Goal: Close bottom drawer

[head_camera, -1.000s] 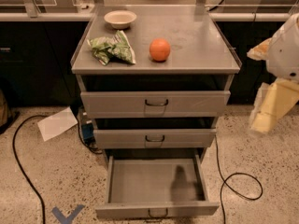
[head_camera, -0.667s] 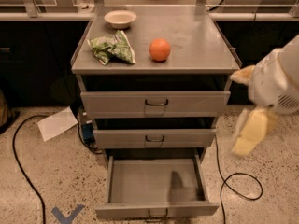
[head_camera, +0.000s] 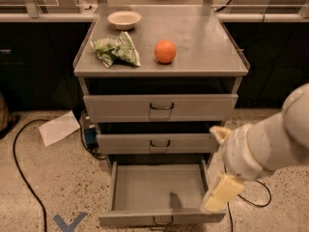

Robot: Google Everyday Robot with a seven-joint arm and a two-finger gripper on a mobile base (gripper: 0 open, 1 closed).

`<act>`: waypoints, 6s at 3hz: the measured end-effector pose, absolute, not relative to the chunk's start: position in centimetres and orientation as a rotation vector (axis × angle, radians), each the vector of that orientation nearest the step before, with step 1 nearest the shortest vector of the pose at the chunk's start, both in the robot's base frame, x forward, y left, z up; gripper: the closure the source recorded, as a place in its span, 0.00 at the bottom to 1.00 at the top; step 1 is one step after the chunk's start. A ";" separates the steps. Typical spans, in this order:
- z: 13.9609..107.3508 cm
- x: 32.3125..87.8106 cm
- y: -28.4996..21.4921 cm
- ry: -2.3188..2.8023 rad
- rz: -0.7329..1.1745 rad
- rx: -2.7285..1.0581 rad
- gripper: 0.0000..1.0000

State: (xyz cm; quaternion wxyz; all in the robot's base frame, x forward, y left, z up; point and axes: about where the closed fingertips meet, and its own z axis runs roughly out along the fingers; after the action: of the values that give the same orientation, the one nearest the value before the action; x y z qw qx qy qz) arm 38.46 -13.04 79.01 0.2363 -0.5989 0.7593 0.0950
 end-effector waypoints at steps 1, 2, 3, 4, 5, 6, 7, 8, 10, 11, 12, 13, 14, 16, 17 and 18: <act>71.4 35.4 -11.2 2.097 0.368 -1.652 0.00; 64.6 32.4 -9.8 2.107 0.459 -1.664 0.00; 59.2 30.5 -8.8 2.091 0.514 -1.631 0.00; 54.5 31.3 -7.7 2.046 0.512 -1.583 0.00; 54.4 31.2 -7.6 2.036 0.513 -1.587 0.00; 52.3 32.5 -7.5 1.992 0.531 -1.596 0.00; 47.7 36.6 -7.4 1.910 0.525 -1.629 0.00; 42.4 40.8 -7.4 1.861 0.552 -1.650 0.00; 37.7 43.4 -9.0 1.887 0.563 -1.639 0.00; 35.1 42.3 -9.5 1.883 0.609 -1.601 0.00; 30.5 40.7 -10.5 1.912 0.699 -1.530 0.00; 27.0 39.9 -11.2 1.941 0.755 -1.486 0.00; 24.6 39.4 -10.9 1.959 0.807 -1.471 0.00; 22.5 38.6 -10.8 1.985 0.840 -1.472 0.00; 20.2 37.8 -10.7 2.011 0.885 -1.465 0.00; 20.3 37.5 -10.7 2.018 0.897 -1.461 0.00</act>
Offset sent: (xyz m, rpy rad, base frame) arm -0.0966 0.0479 -0.2303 0.1157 0.2026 0.0606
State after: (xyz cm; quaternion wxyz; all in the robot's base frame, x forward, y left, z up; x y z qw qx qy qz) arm 37.54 -10.69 20.32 0.2444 -0.5351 0.7390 0.3285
